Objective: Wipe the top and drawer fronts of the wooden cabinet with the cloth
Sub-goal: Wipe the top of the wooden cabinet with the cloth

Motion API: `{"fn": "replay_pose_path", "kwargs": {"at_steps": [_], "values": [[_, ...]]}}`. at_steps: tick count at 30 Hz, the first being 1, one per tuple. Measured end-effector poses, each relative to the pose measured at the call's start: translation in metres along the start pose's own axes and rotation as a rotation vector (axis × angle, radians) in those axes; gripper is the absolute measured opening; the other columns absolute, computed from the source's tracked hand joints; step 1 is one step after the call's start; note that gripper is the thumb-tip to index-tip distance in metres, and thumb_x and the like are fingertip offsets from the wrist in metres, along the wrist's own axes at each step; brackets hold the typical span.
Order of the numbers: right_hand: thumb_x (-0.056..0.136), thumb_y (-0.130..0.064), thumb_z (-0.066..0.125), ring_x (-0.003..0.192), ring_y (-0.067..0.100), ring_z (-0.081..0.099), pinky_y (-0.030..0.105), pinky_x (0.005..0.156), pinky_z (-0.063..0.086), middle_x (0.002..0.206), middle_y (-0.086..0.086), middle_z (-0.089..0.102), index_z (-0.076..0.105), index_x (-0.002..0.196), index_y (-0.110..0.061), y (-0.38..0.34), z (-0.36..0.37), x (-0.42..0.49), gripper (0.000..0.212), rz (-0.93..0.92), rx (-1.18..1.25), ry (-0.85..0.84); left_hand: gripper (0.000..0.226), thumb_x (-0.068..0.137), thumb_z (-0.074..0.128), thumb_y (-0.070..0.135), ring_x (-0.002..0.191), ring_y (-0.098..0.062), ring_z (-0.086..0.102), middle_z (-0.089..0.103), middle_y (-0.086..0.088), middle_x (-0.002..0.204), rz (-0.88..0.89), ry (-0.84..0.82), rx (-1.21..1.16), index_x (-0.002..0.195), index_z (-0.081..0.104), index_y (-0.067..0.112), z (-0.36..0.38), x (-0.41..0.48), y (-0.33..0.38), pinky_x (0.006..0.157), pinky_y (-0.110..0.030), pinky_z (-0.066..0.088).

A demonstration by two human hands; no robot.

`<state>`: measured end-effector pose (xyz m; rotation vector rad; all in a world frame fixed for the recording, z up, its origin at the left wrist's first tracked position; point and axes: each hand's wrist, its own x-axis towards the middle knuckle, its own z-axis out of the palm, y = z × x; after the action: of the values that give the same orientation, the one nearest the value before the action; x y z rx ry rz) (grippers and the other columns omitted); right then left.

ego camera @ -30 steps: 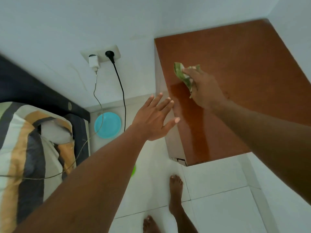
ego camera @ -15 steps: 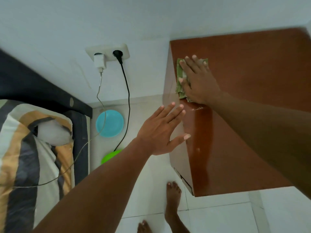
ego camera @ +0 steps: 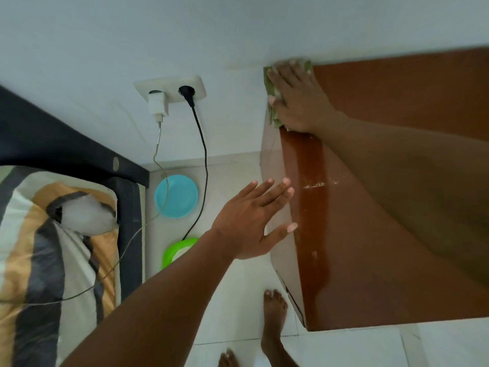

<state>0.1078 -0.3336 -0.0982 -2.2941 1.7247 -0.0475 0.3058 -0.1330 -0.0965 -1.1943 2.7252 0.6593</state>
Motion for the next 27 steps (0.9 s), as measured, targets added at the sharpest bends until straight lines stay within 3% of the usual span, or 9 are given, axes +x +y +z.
{"fn": "replay_pose_path", "kwargs": {"at_steps": [5,13,17,19,22,24,26,27], "values": [[0.107,-0.04,0.025,0.158,0.026,0.001,0.048,0.126,0.002,0.171,0.003,0.009,0.013,0.162,-0.024,-0.001,0.01,-0.061,0.059,0.004,-0.027,0.03,0.081,0.097,0.0,0.071,0.158,-0.018,0.007,0.006,0.007,0.171,-0.014,-0.014,-0.005,0.164,0.012,0.026,-0.006,-0.001,0.004,0.128,-0.042,0.008],[0.107,-0.035,0.021,0.158,0.02,-0.006,0.049,0.128,0.007,0.171,-0.002,0.004,0.01,0.163,-0.025,-0.023,0.038,-0.238,0.057,-0.023,-0.003,0.016,0.08,0.096,0.0,0.068,0.156,-0.018,0.019,0.006,0.009,0.17,-0.035,-0.034,-0.02,0.163,0.014,0.027,-0.01,-0.002,0.01,0.127,-0.042,0.014],[0.11,-0.031,0.018,0.158,0.027,0.01,0.053,0.126,0.016,0.169,0.001,0.018,0.026,0.16,-0.021,-0.049,0.062,-0.354,0.052,-0.137,0.05,-0.005,0.089,0.093,-0.001,0.076,0.154,-0.016,0.024,0.007,0.009,0.17,-0.038,-0.024,-0.008,0.163,0.017,0.026,-0.01,-0.004,0.015,0.126,-0.042,0.018],[0.108,-0.017,0.027,0.156,0.028,0.02,0.055,0.123,0.024,0.167,0.002,0.027,0.036,0.156,-0.017,-0.061,0.074,-0.407,0.049,-0.182,0.105,0.024,0.099,0.087,-0.004,0.083,0.153,-0.014,0.026,0.006,0.01,0.17,-0.055,-0.02,-0.038,0.163,0.019,0.024,-0.01,-0.004,0.021,0.125,-0.044,0.019],[0.088,0.009,0.041,0.153,0.023,0.03,0.045,0.124,0.029,0.161,0.0,0.04,0.048,0.149,-0.018,-0.075,0.082,-0.452,0.067,-0.214,0.168,0.066,0.104,0.083,-0.003,0.087,0.151,-0.017,0.032,0.004,0.013,0.17,-0.091,-0.011,-0.059,0.163,0.019,0.025,-0.01,-0.004,0.026,0.125,-0.046,0.021],[0.076,0.016,0.064,0.148,0.019,0.039,0.035,0.121,0.032,0.153,-0.001,0.052,0.061,0.138,-0.017,-0.084,0.079,-0.469,0.071,-0.237,0.177,0.03,0.105,0.081,-0.003,0.089,0.15,-0.023,0.035,0.002,0.015,0.17,-0.12,-0.029,-0.067,0.163,0.018,0.027,-0.011,-0.002,0.028,0.124,-0.047,0.023],[0.061,0.017,0.081,0.133,0.014,0.055,0.022,0.112,0.038,0.143,0.001,0.06,0.063,0.134,-0.017,-0.087,0.07,-0.479,0.082,-0.176,0.214,-0.005,0.105,0.08,-0.002,0.09,0.148,-0.029,0.038,0.001,0.017,0.169,-0.15,-0.048,-0.08,0.163,0.018,0.029,-0.013,-0.001,0.03,0.123,-0.047,0.027],[0.063,0.018,0.079,0.121,0.01,0.059,0.014,0.106,0.041,0.141,0.003,0.061,0.06,0.136,-0.016,-0.085,0.063,-0.478,0.082,-0.129,0.264,0.01,0.103,0.081,0.0,0.09,0.148,-0.03,0.037,0.002,0.017,0.169,-0.158,-0.049,-0.089,0.163,0.018,0.03,-0.013,0.0,0.03,0.123,-0.047,0.028]]}}
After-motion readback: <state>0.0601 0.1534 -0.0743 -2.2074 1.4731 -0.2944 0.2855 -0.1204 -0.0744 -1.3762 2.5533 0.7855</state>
